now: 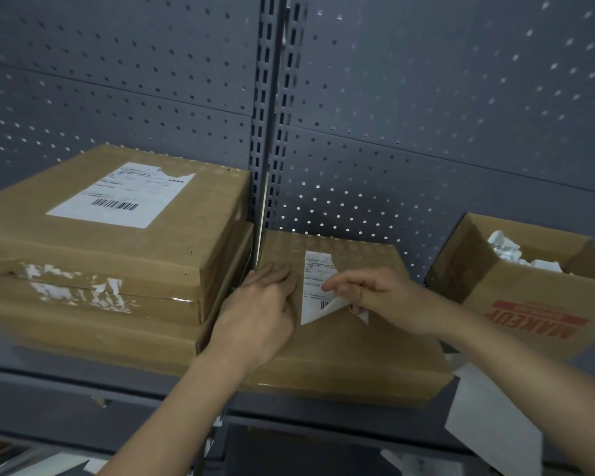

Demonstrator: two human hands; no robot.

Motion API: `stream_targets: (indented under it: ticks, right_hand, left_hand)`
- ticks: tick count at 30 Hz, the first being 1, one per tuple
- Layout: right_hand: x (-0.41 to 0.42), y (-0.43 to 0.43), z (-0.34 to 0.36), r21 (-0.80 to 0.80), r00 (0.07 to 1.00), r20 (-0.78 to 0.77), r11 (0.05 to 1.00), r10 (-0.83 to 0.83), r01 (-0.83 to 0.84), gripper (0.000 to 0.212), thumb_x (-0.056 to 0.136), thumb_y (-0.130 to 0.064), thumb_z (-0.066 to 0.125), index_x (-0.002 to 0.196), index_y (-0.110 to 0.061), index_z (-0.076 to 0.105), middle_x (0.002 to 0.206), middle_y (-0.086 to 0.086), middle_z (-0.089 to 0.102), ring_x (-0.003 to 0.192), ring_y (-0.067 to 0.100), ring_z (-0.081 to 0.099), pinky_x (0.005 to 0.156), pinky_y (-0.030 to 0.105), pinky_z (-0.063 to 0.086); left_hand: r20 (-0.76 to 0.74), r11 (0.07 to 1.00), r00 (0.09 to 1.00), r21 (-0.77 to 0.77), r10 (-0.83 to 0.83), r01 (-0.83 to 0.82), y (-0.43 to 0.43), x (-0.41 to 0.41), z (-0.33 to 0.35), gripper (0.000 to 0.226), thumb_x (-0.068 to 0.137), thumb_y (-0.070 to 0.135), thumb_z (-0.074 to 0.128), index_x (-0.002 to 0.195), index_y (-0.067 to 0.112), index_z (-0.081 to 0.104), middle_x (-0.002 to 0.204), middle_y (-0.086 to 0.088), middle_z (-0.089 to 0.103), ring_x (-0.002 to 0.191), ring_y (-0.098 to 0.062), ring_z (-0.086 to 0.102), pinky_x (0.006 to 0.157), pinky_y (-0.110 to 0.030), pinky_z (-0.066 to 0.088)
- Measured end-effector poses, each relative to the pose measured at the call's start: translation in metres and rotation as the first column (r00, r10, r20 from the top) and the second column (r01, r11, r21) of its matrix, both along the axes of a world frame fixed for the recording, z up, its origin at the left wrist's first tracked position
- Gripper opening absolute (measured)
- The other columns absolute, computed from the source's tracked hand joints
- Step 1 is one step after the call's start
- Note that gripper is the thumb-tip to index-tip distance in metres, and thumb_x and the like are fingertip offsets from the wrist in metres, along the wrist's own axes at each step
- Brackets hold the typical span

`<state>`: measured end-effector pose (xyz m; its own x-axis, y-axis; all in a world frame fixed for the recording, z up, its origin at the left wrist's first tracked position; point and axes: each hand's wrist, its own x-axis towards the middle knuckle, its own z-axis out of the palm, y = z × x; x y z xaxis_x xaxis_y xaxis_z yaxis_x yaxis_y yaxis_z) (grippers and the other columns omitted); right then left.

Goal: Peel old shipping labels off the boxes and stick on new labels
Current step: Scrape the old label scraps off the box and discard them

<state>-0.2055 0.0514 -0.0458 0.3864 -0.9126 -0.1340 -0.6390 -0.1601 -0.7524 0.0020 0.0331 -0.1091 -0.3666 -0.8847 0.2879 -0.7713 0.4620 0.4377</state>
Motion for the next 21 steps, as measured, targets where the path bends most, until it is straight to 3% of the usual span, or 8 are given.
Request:
stream_targets:
  ticks: [2, 4, 6, 9, 12, 15, 18, 21]
  right_hand:
    - [-0.002, -0.001, 0.000, 0.018, 0.991, -0.128, 0.999, 0.030, -0.028, 0.054, 0.072, -0.059, 0.063, 0.122, -0.040, 0.058, 0.106, -0.035, 0.057, 0.092, -0.019, 0.051, 0.083, 0.010, 0.042]
    - [-0.002, -0.004, -0.005, -0.066, 0.966, -0.253, 0.996, 0.046, -0.065, 0.064, 0.068, -0.058, 0.075, 0.127, -0.043, 0.055, 0.116, -0.035, 0.048, 0.101, -0.019, 0.047, 0.088, 0.011, 0.040]
    - [0.001, -0.008, -0.012, -0.165, 0.943, -0.327, 0.978, 0.066, -0.125, 0.054, 0.078, -0.049, 0.075, 0.128, -0.040, 0.058, 0.115, -0.034, 0.048, 0.109, -0.011, 0.045, 0.092, 0.010, 0.038]
    - [0.008, -0.014, -0.014, -0.302, 0.900, -0.430, 0.928, 0.072, -0.219, 0.032, 0.092, -0.040, 0.065, 0.122, -0.030, 0.067, 0.108, -0.024, 0.056, 0.104, -0.005, 0.048, 0.089, 0.010, 0.036]
    - [0.011, -0.018, -0.015, -0.321, 0.895, -0.438, 0.916, 0.081, -0.240, 0.017, 0.096, -0.031, 0.060, 0.105, -0.023, 0.072, 0.097, -0.017, 0.062, 0.094, 0.000, 0.055, 0.088, 0.022, 0.044]
    - [0.014, -0.019, -0.015, -0.306, 0.929, -0.368, 0.942, 0.020, -0.142, 0.013, 0.097, -0.026, 0.060, 0.094, -0.020, 0.071, 0.078, -0.024, 0.061, 0.082, -0.004, 0.055, 0.072, 0.012, 0.037]
    - [0.016, -0.020, -0.013, -0.307, 0.950, -0.306, 0.951, -0.066, -0.033, 0.013, 0.098, -0.025, 0.059, 0.087, -0.023, 0.067, 0.067, -0.034, 0.058, 0.071, -0.007, 0.054, 0.062, 0.012, 0.035]
    - [0.019, -0.021, -0.012, -0.299, 0.958, -0.262, 0.954, -0.117, 0.034, 0.016, 0.098, -0.026, 0.059, 0.084, -0.020, 0.066, 0.060, -0.021, 0.058, 0.062, -0.003, 0.051, 0.060, 0.014, 0.036]
  left_hand:
    - [0.002, 1.000, 1.000, 0.004, 0.004, -0.004, 0.000, 0.000, 0.000, 0.057, 0.098, 0.012, 0.038, 0.153, 0.023, 0.031, 0.161, 0.007, 0.027, 0.151, -0.011, 0.015, 0.118, -0.021, 0.002]
    - [-0.001, 1.000, 1.000, 0.000, -0.001, 0.001, -0.001, 0.000, 0.000, 0.057, 0.098, 0.011, 0.038, 0.153, 0.023, 0.032, 0.161, 0.007, 0.027, 0.151, -0.010, 0.014, 0.116, -0.018, 0.000]
    - [-0.008, 1.000, 1.000, 0.002, -0.003, 0.003, -0.001, 0.001, 0.000, 0.057, 0.098, 0.011, 0.039, 0.153, 0.023, 0.032, 0.161, 0.008, 0.026, 0.151, -0.010, 0.014, 0.115, -0.017, -0.001]
    - [-0.015, 1.000, 1.000, 0.001, -0.002, 0.002, 0.000, 0.002, 0.000, 0.056, 0.098, 0.012, 0.039, 0.153, 0.023, 0.033, 0.161, 0.007, 0.027, 0.150, -0.010, 0.015, 0.114, -0.017, -0.002]
    - [-0.013, 1.000, 1.000, 0.009, -0.012, 0.012, -0.001, 0.002, 0.000, 0.056, 0.099, 0.013, 0.038, 0.153, 0.024, 0.033, 0.161, 0.008, 0.026, 0.150, -0.009, 0.014, 0.113, -0.016, -0.003]
    - [-0.003, 0.999, 1.000, 0.023, -0.030, 0.030, -0.001, 0.003, 0.001, 0.057, 0.098, 0.012, 0.038, 0.154, 0.023, 0.031, 0.162, 0.007, 0.025, 0.151, -0.010, 0.012, 0.115, -0.018, -0.003]
    - [0.004, 0.999, 0.999, 0.021, -0.035, 0.035, -0.001, 0.003, 0.003, 0.057, 0.098, 0.011, 0.038, 0.154, 0.023, 0.031, 0.162, 0.008, 0.024, 0.151, -0.009, 0.011, 0.112, -0.016, -0.006]
    - [0.002, 0.999, 0.999, 0.022, -0.035, 0.035, 0.000, 0.003, 0.005, 0.057, 0.098, 0.011, 0.037, 0.154, 0.024, 0.031, 0.162, 0.009, 0.024, 0.151, -0.010, 0.011, 0.110, -0.015, -0.007]
